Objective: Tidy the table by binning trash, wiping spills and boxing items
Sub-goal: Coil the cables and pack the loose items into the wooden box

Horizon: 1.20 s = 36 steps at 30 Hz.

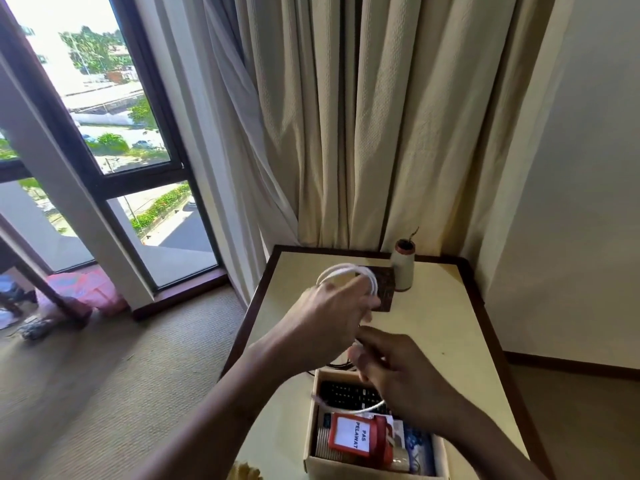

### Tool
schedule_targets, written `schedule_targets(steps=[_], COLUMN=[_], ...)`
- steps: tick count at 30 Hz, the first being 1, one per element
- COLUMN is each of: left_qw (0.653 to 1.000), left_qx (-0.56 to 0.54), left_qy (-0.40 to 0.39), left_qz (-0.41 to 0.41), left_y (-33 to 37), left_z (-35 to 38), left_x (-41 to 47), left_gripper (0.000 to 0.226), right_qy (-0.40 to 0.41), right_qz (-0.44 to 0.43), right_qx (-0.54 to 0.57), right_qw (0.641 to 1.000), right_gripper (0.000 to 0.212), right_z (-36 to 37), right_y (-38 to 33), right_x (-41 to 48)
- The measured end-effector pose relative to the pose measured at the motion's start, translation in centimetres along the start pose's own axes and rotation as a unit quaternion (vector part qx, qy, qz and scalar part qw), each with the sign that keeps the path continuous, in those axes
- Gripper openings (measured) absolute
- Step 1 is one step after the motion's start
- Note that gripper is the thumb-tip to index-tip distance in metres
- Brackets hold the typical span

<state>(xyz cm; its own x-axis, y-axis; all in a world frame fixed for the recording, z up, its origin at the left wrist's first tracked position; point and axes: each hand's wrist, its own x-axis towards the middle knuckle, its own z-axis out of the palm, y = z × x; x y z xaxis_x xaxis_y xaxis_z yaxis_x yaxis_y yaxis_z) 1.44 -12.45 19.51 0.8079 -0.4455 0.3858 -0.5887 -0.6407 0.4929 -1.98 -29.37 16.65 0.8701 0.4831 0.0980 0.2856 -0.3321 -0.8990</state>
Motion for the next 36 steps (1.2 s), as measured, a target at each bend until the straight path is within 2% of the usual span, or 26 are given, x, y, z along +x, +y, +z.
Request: schedule_targets(steps=[1,2,3,5,8,12,13,15,17,18,23,25,28,29,31,33,34,36], left_qw=[0.999,0.997,0.989,0.928,0.829,0.681,0.656,0.634,0.639,0.653,0.787,0.797,0.800,0.816,0.877,0.932,0.945,0.949], left_qx=[0.027,0.001,-0.085,-0.312,-0.500,-0.697,-0.726,-0.755,-0.754,-0.744,-0.602,-0.589,-0.577,-0.551,-0.438,-0.305,-0.267,-0.252], left_qy=[-0.041,-0.074,-0.104,-0.152,-0.189,-0.151,-0.126,-0.072,-0.028,-0.011,0.067,0.078,0.115,0.134,0.170,0.154,0.124,0.035], left_qz=[0.001,-0.018,-0.059,-0.133,-0.163,-0.167,-0.162,-0.154,-0.147,-0.142,-0.120,-0.109,-0.117,-0.114,-0.104,-0.120,-0.143,-0.185], left_y=[-0.5,-0.9,-1.3,-1.2,-0.2,1.5,1.9,2.8,3.6,3.9,3.7,3.9,4.3,4.3,3.8,2.7,2.1,1.0], left_z=[0.2,0.3,0.4,0.5,1.6,3.2,3.3,3.4,3.4,3.3,3.2,2.8,2.5,2.5,2.6,2.2,1.8,1.0], left_x=[-0.5,-1.0,-1.6,-2.7,-4.1,-4.9,-5.0,-5.0,-4.8,-4.6,-3.3,-2.9,-2.0,-1.7,-0.9,-0.4,-0.1,-0.2], left_gripper=[0.014,0.017,0.022,0.032,0.041,0.033,0.031,0.030,0.028,0.027,0.034,0.034,0.036,0.035,0.028,0.024,0.023,0.023], right_qy=[0.003,0.003,0.005,0.029,0.102,0.191,0.204,0.199,0.149,0.115,-0.022,-0.061,-0.080,-0.089,-0.116,-0.100,-0.064,0.021], right_qz=[-0.006,-0.017,-0.032,-0.064,-0.136,-0.170,-0.164,-0.118,-0.068,-0.048,-0.003,0.018,0.032,0.041,0.065,0.050,0.029,-0.017], right_qx=[0.000,-0.009,-0.026,-0.063,-0.138,-0.111,-0.111,-0.119,-0.103,-0.080,0.034,0.067,0.032,0.008,-0.063,-0.151,-0.178,-0.179], right_qw=[1.000,1.000,0.999,0.996,0.976,0.960,0.959,0.965,0.981,0.989,0.999,0.996,0.996,0.995,0.989,0.982,0.981,0.983], right_gripper=[0.016,0.015,0.012,0.008,0.007,0.012,0.017,0.028,0.031,0.028,0.031,0.034,0.031,0.026,0.024,0.022,0.019,0.019], right_z=[-0.8,-1.7,-2.6,-4.2,-5.3,-4.1,-3.7,-2.4,-0.8,-0.1,1.0,0.6,0.5,0.5,0.4,0.2,-0.1,-1.4], right_y=[-0.2,-0.4,-0.5,-0.4,0.4,2.9,3.6,4.9,5.6,5.5,3.8,3.3,2.5,2.3,2.3,2.2,2.0,1.3], right_x=[-0.4,-0.7,-1.0,-1.4,-1.0,-0.3,-0.3,-0.5,-0.9,-1.0,-1.5,-1.5,-1.2,-1.2,-1.3,-1.7,-1.9,-2.3])
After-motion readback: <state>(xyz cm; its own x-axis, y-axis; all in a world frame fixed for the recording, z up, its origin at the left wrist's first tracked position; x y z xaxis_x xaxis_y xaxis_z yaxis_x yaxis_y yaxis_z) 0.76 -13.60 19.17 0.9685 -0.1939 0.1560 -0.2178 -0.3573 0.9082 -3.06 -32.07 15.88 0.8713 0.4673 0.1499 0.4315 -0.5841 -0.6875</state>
